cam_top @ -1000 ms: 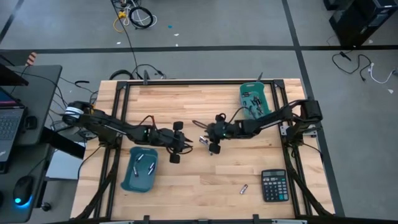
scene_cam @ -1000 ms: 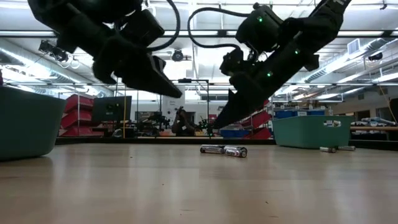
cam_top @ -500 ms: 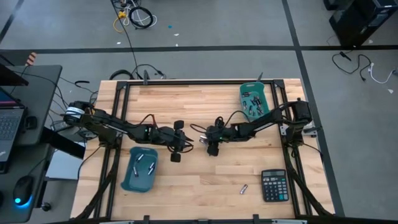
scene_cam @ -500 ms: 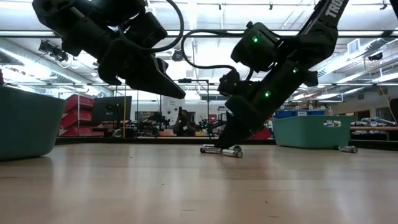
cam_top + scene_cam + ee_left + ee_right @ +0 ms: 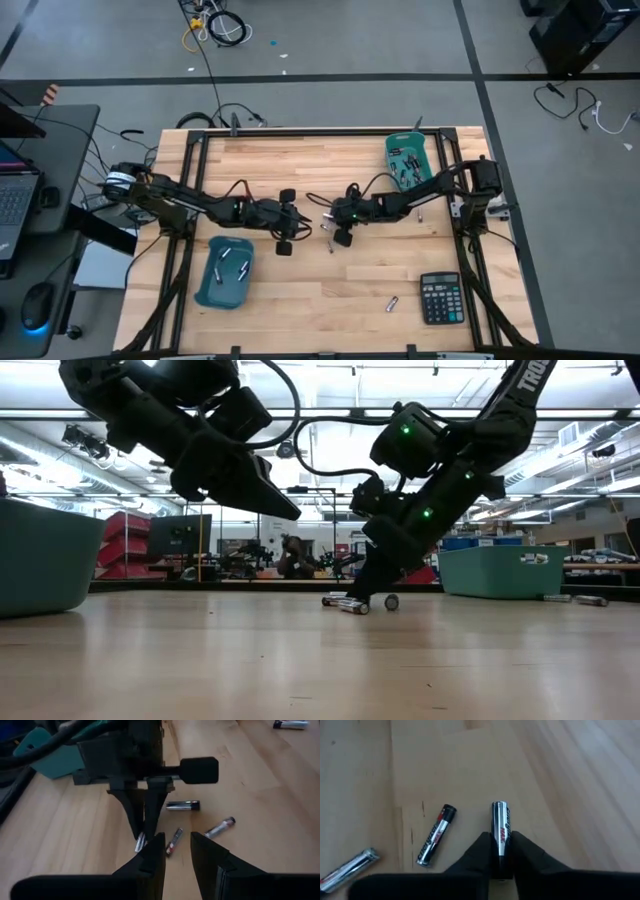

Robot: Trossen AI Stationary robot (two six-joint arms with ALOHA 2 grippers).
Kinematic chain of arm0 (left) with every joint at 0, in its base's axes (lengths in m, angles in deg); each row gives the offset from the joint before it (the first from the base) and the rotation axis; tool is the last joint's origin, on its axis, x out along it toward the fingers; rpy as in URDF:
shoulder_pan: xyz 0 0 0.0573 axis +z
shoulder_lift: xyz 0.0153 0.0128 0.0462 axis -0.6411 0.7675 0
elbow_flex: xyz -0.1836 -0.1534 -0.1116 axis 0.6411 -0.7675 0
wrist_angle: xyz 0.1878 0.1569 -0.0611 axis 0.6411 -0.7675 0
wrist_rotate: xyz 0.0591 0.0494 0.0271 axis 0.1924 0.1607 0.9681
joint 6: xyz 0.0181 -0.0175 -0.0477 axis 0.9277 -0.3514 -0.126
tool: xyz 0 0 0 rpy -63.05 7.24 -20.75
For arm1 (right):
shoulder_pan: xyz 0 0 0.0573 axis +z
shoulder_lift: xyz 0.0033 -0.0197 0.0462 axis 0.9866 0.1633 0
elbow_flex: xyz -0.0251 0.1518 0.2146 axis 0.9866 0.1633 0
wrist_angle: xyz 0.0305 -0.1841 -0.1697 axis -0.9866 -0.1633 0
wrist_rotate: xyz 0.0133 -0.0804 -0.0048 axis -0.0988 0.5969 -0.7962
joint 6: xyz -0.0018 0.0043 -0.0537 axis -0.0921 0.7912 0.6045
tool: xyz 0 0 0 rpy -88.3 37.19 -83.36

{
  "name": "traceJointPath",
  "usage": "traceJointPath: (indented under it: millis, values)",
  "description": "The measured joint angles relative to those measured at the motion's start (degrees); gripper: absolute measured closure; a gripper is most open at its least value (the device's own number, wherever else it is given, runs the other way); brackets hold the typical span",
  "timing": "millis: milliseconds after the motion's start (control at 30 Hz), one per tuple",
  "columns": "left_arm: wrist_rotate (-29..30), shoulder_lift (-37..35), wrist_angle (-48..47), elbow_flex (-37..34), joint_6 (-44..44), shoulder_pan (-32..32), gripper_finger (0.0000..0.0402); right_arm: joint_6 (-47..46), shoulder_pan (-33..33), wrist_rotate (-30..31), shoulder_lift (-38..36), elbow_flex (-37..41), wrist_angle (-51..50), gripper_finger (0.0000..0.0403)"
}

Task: Sort batteries
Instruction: Put the silver battery into the blue bin

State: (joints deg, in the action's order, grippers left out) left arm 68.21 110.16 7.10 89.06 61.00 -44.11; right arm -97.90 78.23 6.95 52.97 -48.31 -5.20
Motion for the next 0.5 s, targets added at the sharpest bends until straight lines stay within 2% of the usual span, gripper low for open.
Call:
traceJointPath:
  millis: [67, 233, 367, 500]
  values:
    - [0.4, 0.0, 1.3, 0.0, 1.1, 0.8, 0.0310, 1.3, -0.4, 0.2, 0.0, 0.0, 0.2, 0.0375]
    - [7.4, 0.0, 5.5, 0.0, 2.1, 3.0, 0.0310, 2.9, -1.7, 0.7, -0.5, 0.2, 1.6, 0.0375]
    - [6.5, 0.0, 7.8, 0.0, 3.9, 4.6, 0.0307, 5.1, -2.2, 0.7, -4.5, 0.3, 1.5, 0.0375]
    - [2.7, 0.0, 7.4, 0.0, 2.5, 6.2, 0.0294, 7.2, -1.8, 0.2, -9.1, 0.2, 1.2, 0.0375]
